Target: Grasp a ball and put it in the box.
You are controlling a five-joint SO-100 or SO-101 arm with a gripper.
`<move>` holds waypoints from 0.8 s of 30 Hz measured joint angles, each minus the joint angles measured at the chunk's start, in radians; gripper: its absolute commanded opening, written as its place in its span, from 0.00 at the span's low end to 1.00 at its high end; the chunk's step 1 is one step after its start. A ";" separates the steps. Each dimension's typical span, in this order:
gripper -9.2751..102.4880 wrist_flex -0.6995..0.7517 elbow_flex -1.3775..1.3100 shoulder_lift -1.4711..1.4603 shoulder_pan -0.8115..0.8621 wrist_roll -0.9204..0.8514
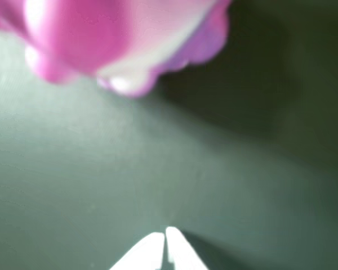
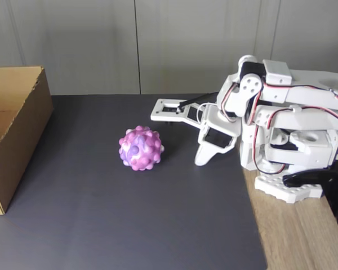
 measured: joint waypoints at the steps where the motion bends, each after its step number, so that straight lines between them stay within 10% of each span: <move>1: 0.08 0.005 -0.014 -0.002 0.000 0.006; 24: 0.08 -0.196 -0.680 -0.617 -0.035 0.078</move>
